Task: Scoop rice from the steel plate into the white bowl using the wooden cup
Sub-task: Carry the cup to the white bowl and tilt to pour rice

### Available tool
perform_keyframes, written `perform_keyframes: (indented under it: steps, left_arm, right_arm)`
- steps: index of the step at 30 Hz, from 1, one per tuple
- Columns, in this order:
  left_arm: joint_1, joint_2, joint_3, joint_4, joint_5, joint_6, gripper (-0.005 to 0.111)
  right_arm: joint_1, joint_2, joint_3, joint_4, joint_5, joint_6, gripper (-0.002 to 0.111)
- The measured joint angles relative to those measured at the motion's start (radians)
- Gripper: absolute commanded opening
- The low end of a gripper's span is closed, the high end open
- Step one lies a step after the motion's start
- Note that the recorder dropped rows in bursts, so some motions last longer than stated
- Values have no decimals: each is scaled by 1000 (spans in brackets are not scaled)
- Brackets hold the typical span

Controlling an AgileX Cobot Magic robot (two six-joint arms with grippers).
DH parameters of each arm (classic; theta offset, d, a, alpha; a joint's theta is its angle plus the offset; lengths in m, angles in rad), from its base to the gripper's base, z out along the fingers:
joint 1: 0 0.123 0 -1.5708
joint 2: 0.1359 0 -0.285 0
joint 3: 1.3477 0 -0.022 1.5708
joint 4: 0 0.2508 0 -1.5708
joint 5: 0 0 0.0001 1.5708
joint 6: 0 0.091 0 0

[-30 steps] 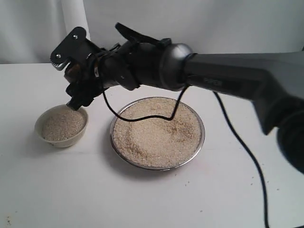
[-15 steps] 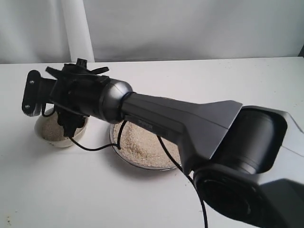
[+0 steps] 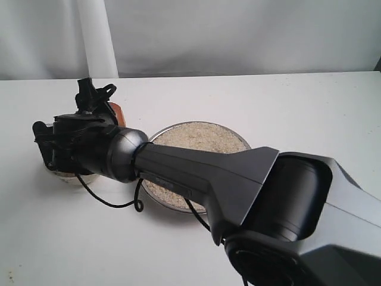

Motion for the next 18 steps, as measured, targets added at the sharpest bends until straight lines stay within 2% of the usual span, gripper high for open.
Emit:
perform_keyframes:
  steps: [18]
  left_arm:
    - [0, 0, 0, 0, 0, 0, 0]
  right_arm:
    - [34, 19, -2, -120, 14, -124, 0]
